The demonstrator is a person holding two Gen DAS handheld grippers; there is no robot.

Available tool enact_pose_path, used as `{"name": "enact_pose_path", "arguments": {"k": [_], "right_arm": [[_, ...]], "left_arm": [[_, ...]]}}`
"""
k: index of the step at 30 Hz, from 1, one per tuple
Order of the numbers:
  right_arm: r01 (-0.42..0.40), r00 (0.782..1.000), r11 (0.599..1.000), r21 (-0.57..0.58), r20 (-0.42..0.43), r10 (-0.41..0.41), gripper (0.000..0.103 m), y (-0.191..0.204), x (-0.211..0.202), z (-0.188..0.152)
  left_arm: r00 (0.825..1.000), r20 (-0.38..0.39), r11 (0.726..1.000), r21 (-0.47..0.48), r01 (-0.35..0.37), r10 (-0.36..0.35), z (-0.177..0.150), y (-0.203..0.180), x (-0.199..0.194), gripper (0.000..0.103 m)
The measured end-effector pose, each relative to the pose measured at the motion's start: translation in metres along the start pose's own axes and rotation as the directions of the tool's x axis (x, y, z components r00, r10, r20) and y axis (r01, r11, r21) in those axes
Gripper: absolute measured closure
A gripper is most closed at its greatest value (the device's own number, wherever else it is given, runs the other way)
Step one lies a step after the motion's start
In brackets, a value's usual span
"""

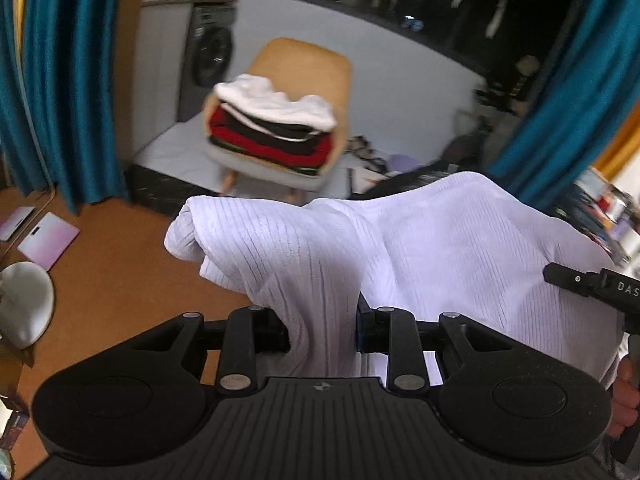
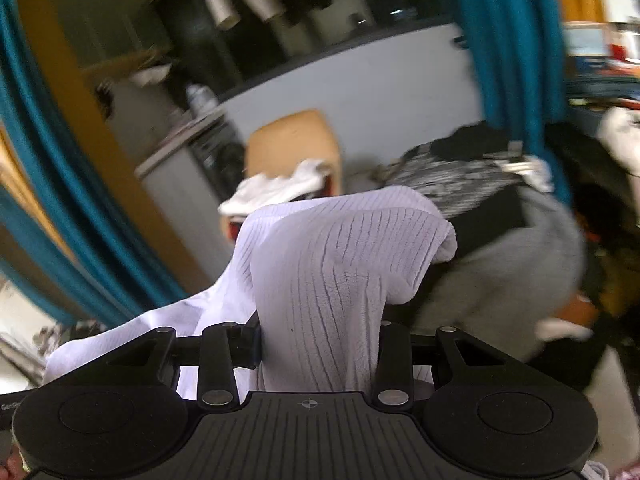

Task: Fold clothes
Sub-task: 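Carry the lifted hoodie with both tools toward the wooden chair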

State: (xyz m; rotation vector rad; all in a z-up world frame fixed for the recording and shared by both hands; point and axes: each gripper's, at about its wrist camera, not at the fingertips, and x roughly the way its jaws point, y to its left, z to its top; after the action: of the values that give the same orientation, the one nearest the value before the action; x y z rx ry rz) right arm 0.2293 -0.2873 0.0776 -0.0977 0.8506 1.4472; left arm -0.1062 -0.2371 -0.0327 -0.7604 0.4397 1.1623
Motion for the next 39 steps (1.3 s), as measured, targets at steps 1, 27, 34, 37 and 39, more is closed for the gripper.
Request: {"name": "enact_pose_path", "arguments": {"k": [1, 27, 34, 37, 39], "right_arm": [[-0.015, 1.000, 1.000, 0.003, -0.014, 0.015, 0.068, 0.008, 0.020, 0.005], [0.110, 0.993, 0.982, 0.153, 0.017, -0.113, 0.068, 0.050, 0.387, 0.215], [0.217, 0.975, 0.925, 0.312, -0.022, -0.221, 0.068, 0.074, 0.507, 0.260], [0.199, 0.978, 0.923, 0.330, -0.012, -0.207, 0.068, 0.095, 0.567, 0.284], [0.189, 0.980, 0.923, 0.336, -0.002, -0.200, 0.068, 0.107, 0.605, 0.300]], "left_arm": [[1.000, -0.001, 1.000, -0.009, -0.008, 0.008, 0.011, 0.011, 0.011, 0.074], [0.956, -0.162, 0.969, -0.045, 0.242, -0.246, 0.347, 0.126, 0.355, 0.074], [0.931, -0.223, 0.955, -0.010, 0.295, -0.290, 0.463, 0.168, 0.451, 0.074], [0.936, -0.203, 0.953, 0.037, 0.299, -0.286, 0.519, 0.188, 0.489, 0.074], [0.943, -0.195, 0.959, 0.038, 0.280, -0.268, 0.555, 0.198, 0.518, 0.074]]}}
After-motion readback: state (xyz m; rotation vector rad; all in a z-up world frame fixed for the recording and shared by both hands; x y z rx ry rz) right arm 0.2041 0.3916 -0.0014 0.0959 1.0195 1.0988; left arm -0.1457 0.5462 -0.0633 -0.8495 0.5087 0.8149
